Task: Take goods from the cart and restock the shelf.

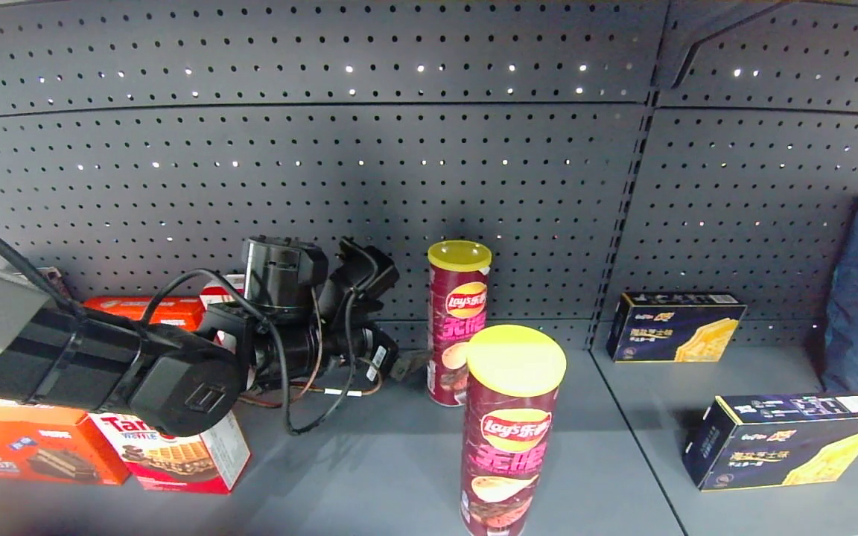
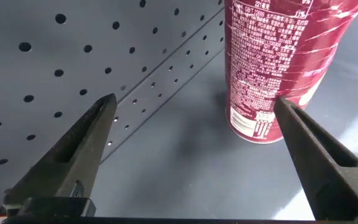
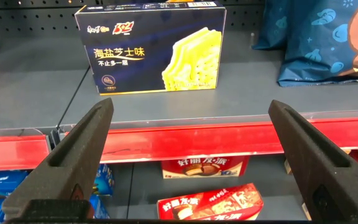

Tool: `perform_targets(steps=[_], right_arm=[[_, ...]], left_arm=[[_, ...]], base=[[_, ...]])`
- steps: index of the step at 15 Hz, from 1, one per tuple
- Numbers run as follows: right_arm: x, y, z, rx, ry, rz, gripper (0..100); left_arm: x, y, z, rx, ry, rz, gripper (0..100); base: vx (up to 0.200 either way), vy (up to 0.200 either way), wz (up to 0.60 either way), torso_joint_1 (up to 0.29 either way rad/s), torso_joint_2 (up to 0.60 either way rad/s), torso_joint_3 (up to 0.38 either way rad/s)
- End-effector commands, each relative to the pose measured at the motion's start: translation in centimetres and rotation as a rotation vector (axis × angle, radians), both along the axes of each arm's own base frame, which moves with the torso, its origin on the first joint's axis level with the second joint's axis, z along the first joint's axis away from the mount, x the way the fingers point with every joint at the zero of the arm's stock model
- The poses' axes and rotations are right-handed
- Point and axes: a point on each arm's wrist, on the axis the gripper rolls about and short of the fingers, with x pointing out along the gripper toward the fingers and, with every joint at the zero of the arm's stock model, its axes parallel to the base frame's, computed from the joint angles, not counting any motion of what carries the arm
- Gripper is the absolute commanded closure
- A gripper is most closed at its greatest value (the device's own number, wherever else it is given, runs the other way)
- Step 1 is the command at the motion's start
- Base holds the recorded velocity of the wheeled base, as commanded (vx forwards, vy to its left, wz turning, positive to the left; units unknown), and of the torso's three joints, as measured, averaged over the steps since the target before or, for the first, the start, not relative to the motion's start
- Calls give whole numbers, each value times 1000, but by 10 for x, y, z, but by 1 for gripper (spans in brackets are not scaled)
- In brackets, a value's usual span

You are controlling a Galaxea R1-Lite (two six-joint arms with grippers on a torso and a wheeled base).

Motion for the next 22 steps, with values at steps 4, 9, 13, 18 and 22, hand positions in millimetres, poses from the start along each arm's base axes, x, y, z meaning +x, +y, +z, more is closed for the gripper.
perform_targets(steps=[4,9,13,18,22], right_arm=[[0,0,0,0,1,0,0],[0,0,0,0,1,0,0],[0,0,0,0,1,0,0],[0,0,0,0,1,0,0],[0,0,0,0,1,0,0]], left_arm=[[-4,5,-2,-1,-8,14,0],[-9,10,1,0,-12,26,0],[-6,12,5,1,-27,53,0],[-4,8,9,-6,-42,46,0],[1,6,9,-7,-49,51,0]], base=[[0,0,0,0,0,0],[0,0,0,0,0,0],[0,0,0,0,0,0],[0,0,0,0,0,0],[0,0,0,0,0,0]])
